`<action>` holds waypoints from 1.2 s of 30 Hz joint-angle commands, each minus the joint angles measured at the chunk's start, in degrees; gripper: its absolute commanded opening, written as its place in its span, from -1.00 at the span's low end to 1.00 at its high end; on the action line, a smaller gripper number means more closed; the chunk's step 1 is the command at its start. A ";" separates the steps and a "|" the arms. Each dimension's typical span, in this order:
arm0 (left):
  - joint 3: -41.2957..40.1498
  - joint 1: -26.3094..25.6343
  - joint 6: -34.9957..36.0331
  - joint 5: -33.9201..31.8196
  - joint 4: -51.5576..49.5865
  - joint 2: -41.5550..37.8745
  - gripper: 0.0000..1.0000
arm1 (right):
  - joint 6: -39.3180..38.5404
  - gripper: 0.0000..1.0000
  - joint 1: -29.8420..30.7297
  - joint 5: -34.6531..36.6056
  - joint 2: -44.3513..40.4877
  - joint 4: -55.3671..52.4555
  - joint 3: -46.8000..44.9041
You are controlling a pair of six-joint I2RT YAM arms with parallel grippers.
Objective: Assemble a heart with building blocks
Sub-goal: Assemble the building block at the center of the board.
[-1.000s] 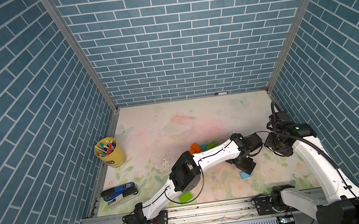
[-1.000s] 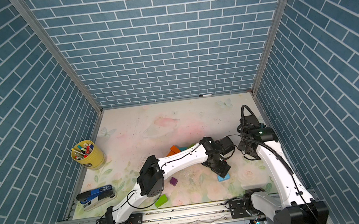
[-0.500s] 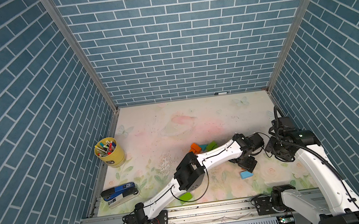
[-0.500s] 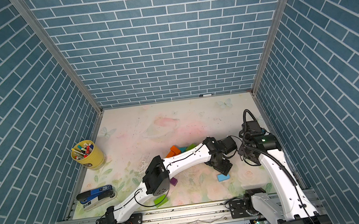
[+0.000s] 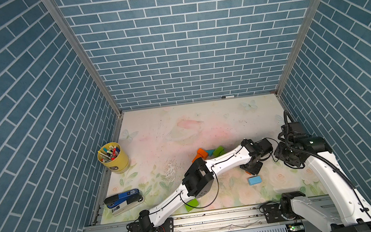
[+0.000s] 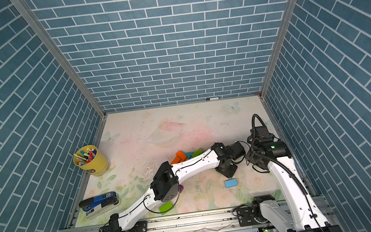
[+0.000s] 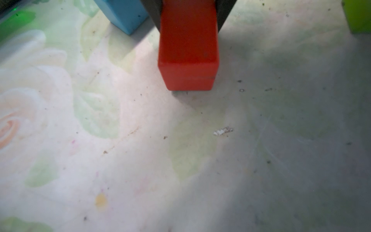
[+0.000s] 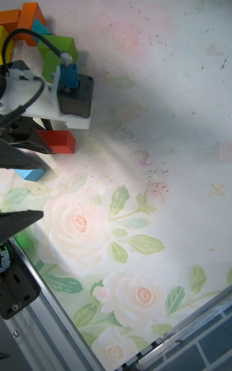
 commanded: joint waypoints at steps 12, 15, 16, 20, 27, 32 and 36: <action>-41.08 1.20 2.52 -6.82 8.50 -28.81 -0.59 | 0.61 -0.32 -0.20 -1.82 0.69 2.89 -1.26; -44.67 3.02 1.25 -6.14 10.27 -29.28 -0.53 | 0.27 -0.32 -0.19 -2.38 1.13 3.47 -1.54; -44.97 3.45 1.19 -6.05 10.97 -29.09 -0.35 | 0.18 -0.32 -0.23 -2.51 1.26 3.48 -1.55; -42.87 4.44 1.54 -6.18 11.09 -26.07 0.07 | -0.52 -0.31 -0.18 -2.57 1.07 2.97 -1.38; -42.00 6.07 2.16 -5.89 10.97 -24.14 0.01 | -1.36 -0.31 -0.19 -2.41 0.06 1.79 -1.35; -41.44 6.64 2.99 -6.42 11.36 -24.51 -0.37 | -1.25 -0.33 -0.23 -2.77 -0.18 2.37 -1.40; -39.74 7.73 3.61 -7.17 11.00 -23.81 -0.43 | -1.23 -0.35 -0.17 -3.27 0.45 2.86 -1.19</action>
